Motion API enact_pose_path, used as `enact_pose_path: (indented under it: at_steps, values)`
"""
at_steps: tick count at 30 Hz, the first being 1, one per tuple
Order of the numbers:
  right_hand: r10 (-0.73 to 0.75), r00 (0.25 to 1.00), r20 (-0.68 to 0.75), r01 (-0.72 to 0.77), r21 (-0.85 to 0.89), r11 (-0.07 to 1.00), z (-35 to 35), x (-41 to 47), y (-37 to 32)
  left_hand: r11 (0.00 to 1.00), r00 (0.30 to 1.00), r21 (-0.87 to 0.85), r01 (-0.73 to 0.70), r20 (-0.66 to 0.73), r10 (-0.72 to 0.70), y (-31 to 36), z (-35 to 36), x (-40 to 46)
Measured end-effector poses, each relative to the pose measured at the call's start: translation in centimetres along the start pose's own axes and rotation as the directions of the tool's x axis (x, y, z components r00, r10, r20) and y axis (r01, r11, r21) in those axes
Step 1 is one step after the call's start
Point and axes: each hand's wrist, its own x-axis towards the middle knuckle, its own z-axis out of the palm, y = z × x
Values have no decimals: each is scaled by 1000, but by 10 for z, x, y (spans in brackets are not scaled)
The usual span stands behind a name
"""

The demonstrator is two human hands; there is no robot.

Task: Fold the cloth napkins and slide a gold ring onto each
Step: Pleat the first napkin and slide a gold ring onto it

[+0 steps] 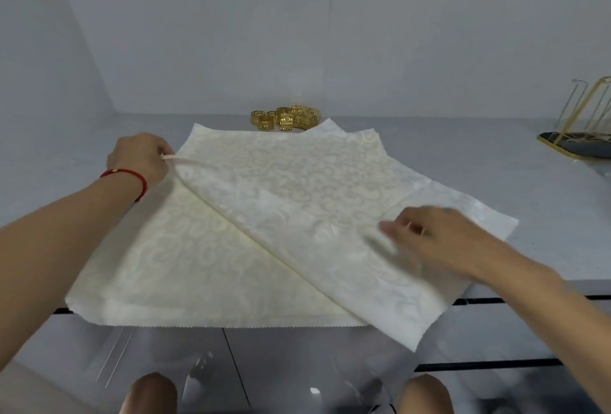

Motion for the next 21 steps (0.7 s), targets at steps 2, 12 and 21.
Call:
enact_pose_path:
  at_steps: [2, 12, 21]
  values:
    - [-6, 991, 135, 23, -127, 992, 10, -11, -19, 1000, 1000, 0, -15, -6, 15, -7, -4, -10]
    - [-356, 928, 107, 361, -36, 932, -19, 6, -57, 968, 968, -53, -246, -66, 242, -12, -31, -50]
    - [-363, 924, -124, 370, 40, 928, -32, 178, -115, 827, 830, -562, 35, 477, 289, 139, 5, -54]
